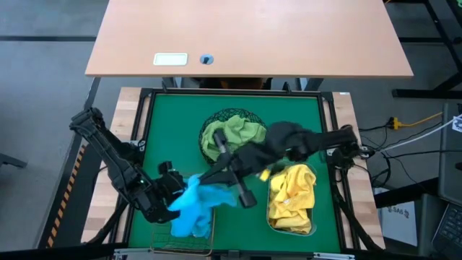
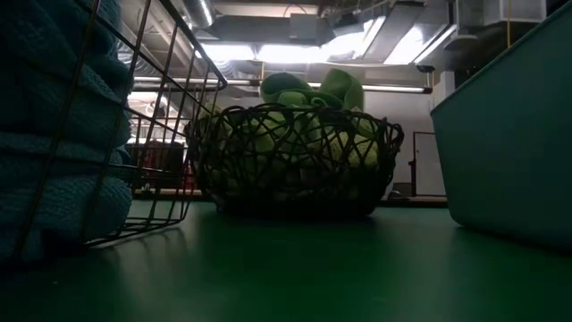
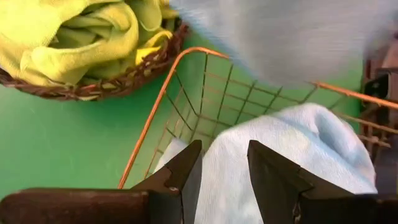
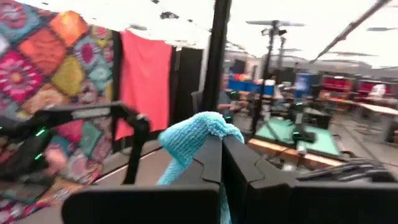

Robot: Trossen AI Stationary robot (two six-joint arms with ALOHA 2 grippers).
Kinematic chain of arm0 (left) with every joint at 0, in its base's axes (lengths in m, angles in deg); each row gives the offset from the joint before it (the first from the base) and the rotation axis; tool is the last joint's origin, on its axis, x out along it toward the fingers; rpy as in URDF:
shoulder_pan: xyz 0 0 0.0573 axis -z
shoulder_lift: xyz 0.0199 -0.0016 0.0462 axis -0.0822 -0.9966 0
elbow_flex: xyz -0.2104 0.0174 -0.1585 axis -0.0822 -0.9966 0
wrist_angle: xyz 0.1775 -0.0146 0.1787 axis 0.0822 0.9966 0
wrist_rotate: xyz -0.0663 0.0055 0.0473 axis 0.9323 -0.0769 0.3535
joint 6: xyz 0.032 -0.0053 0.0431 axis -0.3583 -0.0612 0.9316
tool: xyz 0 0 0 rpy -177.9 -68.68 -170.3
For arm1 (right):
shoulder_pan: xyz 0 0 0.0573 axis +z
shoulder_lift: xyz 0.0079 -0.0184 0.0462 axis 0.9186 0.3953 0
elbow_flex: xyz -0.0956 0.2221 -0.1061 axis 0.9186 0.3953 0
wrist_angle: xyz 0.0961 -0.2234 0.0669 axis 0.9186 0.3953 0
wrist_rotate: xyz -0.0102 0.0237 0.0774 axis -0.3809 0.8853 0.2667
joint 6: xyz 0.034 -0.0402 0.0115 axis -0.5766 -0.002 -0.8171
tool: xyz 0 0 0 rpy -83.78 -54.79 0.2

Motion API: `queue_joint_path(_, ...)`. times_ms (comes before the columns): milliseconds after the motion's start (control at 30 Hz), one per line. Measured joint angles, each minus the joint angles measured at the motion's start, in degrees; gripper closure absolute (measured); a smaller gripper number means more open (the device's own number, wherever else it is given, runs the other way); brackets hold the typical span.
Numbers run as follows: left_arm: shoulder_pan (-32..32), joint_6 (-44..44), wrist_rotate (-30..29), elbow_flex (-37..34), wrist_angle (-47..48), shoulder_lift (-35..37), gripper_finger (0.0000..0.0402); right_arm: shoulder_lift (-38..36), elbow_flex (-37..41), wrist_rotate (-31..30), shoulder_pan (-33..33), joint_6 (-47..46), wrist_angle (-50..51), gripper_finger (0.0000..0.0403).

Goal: Sort microfiber towel by color & place in baskets
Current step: Put the blue microfiber cloth into the wire basket

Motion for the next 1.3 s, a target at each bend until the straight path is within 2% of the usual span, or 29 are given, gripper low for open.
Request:
queue_joint_path(200,2.65,0.00,-0.30,0.00,1.34,5.28,0.0278,4.49,0.05,5.02,0.15,0.00,-4.16,0.0402)
queue_joint_path(500,6.58,0.26,-5.37,0.00,3.56,14.36,0.0278,8.22,0.01,5.28,-1.16,0.20,-13.47,0.0402)
queue_joint_path(633,7.10,4.02,-9.05,0.00,3.76,17.12,0.0278,9.44,0.01,5.58,-1.87,0.20,-13.89,0.0402)
queue_joint_path(867,7.06,10.54,-19.68,0.00,3.30,21.55,0.0278,12.25,0.01,13.73,-2.25,0.22,-8.52,0.0402)
queue_joint_path(1067,7.04,10.68,-22.78,-0.87,1.99,23.16,0.0278,14.62,0.01,14.05,-2.12,4.04,-0.30,0.0402)
queue_joint_path(1300,5.52,10.43,-25.94,-9.16,-6.37,23.86,0.0278,18.19,0.01,14.02,-1.30,7.74,7.59,0.0402)
